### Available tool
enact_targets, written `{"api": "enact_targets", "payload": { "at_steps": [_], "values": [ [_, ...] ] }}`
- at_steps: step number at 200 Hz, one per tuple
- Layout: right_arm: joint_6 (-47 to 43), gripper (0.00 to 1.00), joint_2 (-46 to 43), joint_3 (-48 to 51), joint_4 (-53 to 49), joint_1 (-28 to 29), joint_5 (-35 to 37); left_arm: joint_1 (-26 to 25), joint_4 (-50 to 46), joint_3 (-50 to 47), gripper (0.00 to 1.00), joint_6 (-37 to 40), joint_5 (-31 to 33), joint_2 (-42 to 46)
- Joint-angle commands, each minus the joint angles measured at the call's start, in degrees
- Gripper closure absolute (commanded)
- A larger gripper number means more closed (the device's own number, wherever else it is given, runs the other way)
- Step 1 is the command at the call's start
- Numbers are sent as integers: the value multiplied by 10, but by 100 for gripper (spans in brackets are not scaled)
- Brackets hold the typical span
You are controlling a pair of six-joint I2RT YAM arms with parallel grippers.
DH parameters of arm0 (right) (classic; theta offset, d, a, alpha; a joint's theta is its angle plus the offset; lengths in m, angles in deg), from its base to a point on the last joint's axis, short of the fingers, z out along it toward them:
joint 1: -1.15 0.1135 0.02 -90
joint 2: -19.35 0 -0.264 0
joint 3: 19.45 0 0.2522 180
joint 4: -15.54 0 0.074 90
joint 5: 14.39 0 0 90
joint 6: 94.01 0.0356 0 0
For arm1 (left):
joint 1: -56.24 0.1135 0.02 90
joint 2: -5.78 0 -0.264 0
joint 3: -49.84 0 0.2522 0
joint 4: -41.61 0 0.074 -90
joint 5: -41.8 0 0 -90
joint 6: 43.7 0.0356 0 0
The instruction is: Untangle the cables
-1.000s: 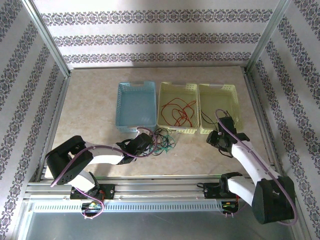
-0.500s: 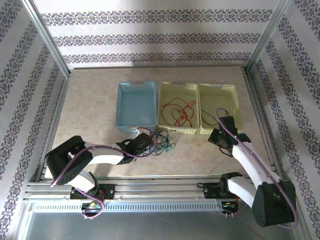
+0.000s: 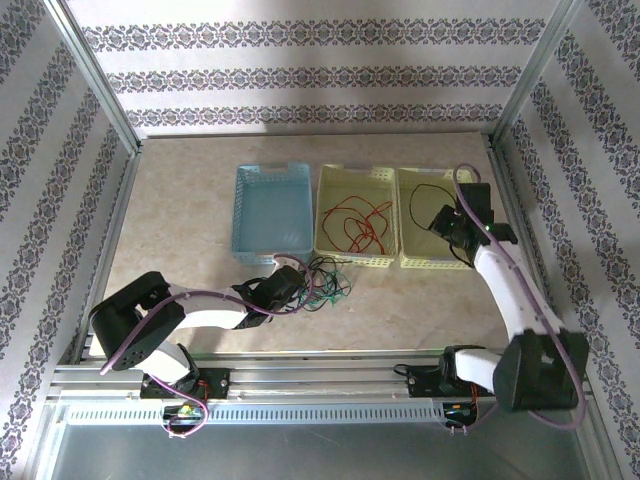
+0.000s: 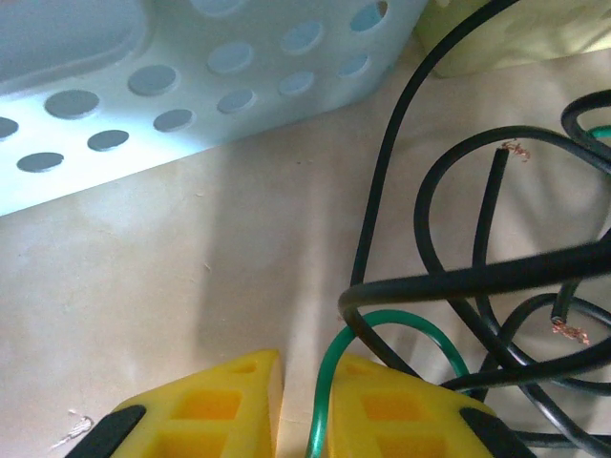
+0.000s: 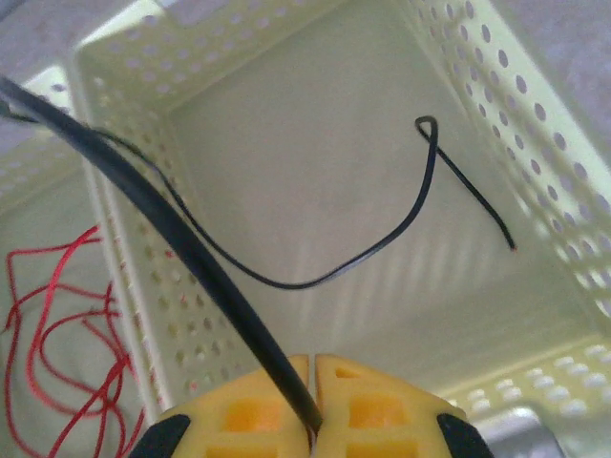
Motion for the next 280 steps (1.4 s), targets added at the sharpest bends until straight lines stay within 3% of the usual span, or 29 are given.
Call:
{"api": "enact_targets", "payload": {
  "at_steps": [1,10,24,62,85,114,131,149,217,249,280],
  "values": [
    [27,74,61,-27,4,-22,-58,-8,-49,-14,81,10,-30,1],
    [36,62,69,-32,-6,-20,-62,-8,-54,-15,81,10,-26,7],
    [51,54,50,-17,-5,-9,-40,-8,-59,-19,81,8,-22,22],
    [41,52,-54,33,9,91,23,-8,-47,-35,81,9,-23,62],
    [-22,54,-75,63,67,203,-59,-8,-27,-43,81,15,-41,83],
    [-89,55,-33,68,96,348,-176,-9,0,-52,81,28,-81,106],
    [-118,54,2,55,106,426,-191,-8,0,-51,80,36,-96,114],
    [-149,53,40,24,97,470,-198,-8,3,-53,81,41,-108,123],
    [-157,50,153,-44,106,487,-184,-8,-63,-39,80,37,-108,174],
    [-114,50,189,-44,127,472,-154,-6,-103,-34,81,40,-79,210],
    [-70,50,209,-34,168,449,-181,-3,-102,-38,83,34,-71,219]
  ]
}}
